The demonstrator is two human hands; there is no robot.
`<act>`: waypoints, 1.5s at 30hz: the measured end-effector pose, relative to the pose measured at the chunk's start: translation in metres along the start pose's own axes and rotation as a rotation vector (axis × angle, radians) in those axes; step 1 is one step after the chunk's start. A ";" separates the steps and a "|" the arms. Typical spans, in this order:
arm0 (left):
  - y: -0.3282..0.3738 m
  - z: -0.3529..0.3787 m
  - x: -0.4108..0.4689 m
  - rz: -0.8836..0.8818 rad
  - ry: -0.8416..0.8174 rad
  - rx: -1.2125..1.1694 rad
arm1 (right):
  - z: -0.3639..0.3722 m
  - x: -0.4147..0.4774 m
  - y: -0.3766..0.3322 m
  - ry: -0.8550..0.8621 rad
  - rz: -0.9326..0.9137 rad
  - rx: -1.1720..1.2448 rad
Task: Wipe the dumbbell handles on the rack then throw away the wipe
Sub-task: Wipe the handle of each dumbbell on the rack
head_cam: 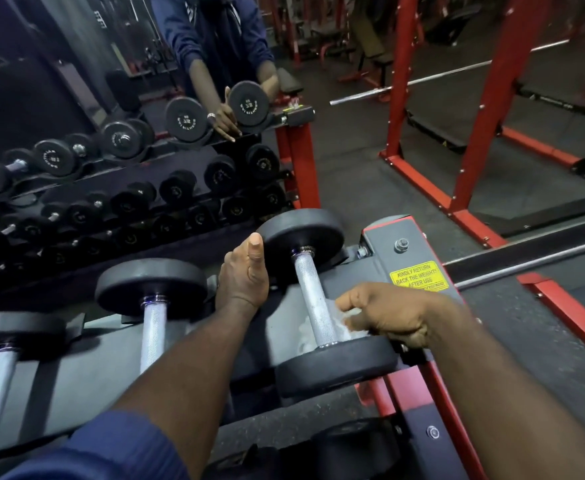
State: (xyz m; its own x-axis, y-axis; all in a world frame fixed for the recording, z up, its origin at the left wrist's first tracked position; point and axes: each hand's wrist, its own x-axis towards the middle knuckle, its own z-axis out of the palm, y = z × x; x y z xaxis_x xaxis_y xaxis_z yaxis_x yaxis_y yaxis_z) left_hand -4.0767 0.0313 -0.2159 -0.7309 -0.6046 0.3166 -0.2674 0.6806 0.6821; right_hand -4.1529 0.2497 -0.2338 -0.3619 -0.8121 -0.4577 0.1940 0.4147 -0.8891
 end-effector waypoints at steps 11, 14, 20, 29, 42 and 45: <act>-0.001 -0.002 0.001 -0.003 0.001 0.022 | -0.007 -0.002 -0.002 -0.150 0.038 -0.040; -0.002 -0.003 0.001 0.003 -0.003 0.027 | -0.017 -0.006 -0.002 -0.120 0.030 -0.084; -0.001 -0.005 0.000 0.021 -0.009 0.023 | -0.001 -0.012 -0.012 -0.067 0.024 -0.272; -0.002 -0.005 0.000 -0.001 -0.022 0.030 | 0.002 -0.058 -0.068 -0.048 -0.178 -0.602; -0.003 -0.006 -0.001 -0.014 -0.026 0.025 | 0.095 -0.007 -0.126 -0.058 0.213 -1.552; 0.002 -0.006 -0.001 -0.024 -0.051 0.010 | 0.106 0.006 -0.120 0.006 0.340 -1.525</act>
State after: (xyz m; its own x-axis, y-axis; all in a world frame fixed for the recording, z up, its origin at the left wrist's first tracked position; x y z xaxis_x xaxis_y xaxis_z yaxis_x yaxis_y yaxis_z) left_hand -4.0722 0.0309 -0.2109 -0.7552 -0.5992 0.2657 -0.2919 0.6703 0.6822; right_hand -4.0816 0.1518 -0.1291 -0.4992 -0.5972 -0.6278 -0.8073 0.5838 0.0865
